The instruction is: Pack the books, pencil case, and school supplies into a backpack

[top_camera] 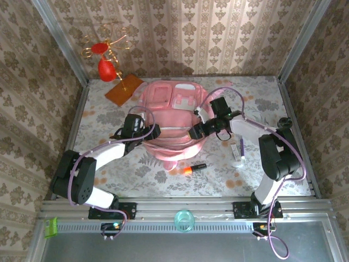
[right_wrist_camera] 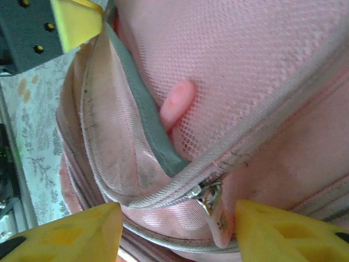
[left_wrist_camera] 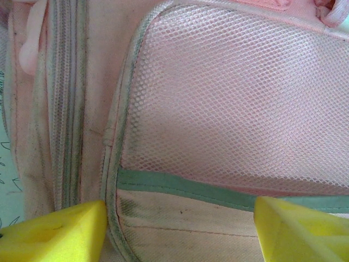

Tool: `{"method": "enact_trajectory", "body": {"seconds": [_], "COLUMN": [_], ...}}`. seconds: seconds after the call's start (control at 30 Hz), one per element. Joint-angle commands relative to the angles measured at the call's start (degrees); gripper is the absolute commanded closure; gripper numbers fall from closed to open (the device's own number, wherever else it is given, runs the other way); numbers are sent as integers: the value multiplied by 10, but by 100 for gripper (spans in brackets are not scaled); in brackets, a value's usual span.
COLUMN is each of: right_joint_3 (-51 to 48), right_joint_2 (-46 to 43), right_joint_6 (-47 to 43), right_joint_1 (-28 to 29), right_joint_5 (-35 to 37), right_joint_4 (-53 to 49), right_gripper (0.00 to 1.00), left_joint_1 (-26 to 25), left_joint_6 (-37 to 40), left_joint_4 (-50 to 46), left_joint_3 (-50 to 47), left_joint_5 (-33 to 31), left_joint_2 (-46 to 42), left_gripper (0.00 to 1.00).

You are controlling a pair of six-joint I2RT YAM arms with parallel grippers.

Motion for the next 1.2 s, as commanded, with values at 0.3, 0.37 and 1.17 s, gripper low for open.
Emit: {"method": "enact_trajectory", "body": {"seconds": [0.3, 0.37, 1.17], "right_joint_3": [-59, -70, -215], "right_joint_2": [-24, -24, -118], "right_joint_6": [-11, -5, 121], "right_joint_1": [1, 1, 89], "right_joint_5": [62, 66, 187], "right_joint_4": [99, 110, 234], "right_gripper": [75, 77, 100], "left_joint_1": [-7, -7, -41], "left_joint_6": [7, 7, -36], "left_joint_4": [-3, -2, 44], "left_joint_3": [0, 0, -15], "left_joint_5": [7, 7, -24], "left_joint_2": [-12, -12, 7], "left_gripper": [28, 28, 30]}}
